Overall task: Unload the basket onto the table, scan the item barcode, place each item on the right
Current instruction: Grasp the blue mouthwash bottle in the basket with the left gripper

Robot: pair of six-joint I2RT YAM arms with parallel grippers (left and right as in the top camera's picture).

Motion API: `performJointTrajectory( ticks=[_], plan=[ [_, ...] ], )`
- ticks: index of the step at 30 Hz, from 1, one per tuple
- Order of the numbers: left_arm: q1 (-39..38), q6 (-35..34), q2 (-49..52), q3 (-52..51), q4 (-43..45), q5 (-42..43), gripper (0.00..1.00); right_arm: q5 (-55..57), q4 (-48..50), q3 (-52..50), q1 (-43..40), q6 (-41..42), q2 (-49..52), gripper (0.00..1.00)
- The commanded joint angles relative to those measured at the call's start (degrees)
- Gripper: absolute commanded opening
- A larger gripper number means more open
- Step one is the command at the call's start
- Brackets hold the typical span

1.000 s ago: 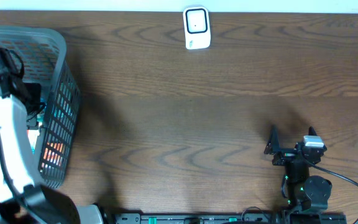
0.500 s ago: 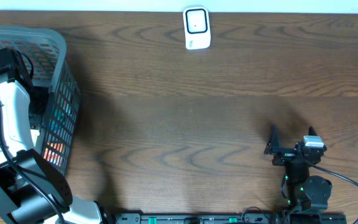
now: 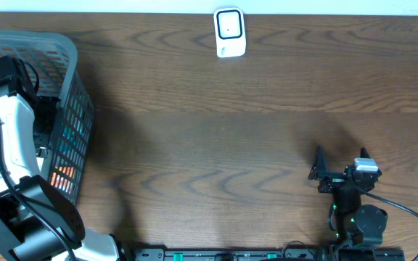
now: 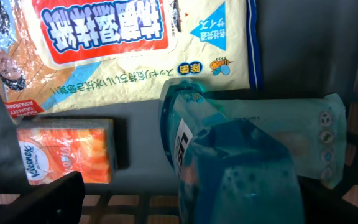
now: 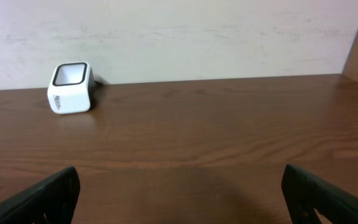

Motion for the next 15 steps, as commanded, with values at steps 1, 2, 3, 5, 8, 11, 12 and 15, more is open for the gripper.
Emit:
performJointTrajectory(
  ticks=[1,2,3,5,8,11,12,15],
  plan=[
    [0.09,0.55,-1.73,1.99,-0.33,-0.26,0.98,0.52,-0.22,-0.09,0.07,-0.70,-0.31,0.99],
    [0.09,0.55,-1.81,2.23,-0.35,-0.26,0.98,0.52,-0.22,-0.09,0.07,-0.70,-0.31,0.99],
    [0.09,0.55,-1.88,2.54,-0.35,-0.26,0.98,0.52,-0.22,-0.09,0.07,-0.70,-0.31,0.99],
    [0.09,0.55,-2.10,3.17,-0.42,-0.20,0.98,0.52,-0.22,-0.09,0.07,-0.70,-0.31,0.99],
    [0.09,0.55,-2.54,3.34,-0.76,-0.22,0.98,0.52,-0.22,-0.09,0.07,-0.70,-0.31,0.99],
    [0.09,0.59,-2.64,3.34,-1.03,-0.22,0.99,0.52,-0.22,-0.09,0.07,-0.70,-0.31,0.99],
    [0.09,0.74,-2.64,3.34,-1.01,-0.22,0.99,0.52,-0.22,-0.09,0.07,-0.70,-0.31,0.99],
    [0.09,0.72,-2.64,3.34,-1.20,-0.24,0.88,0.52,-0.20,-0.09,0.07,-0.70,-0.31,0.99]
  ],
)
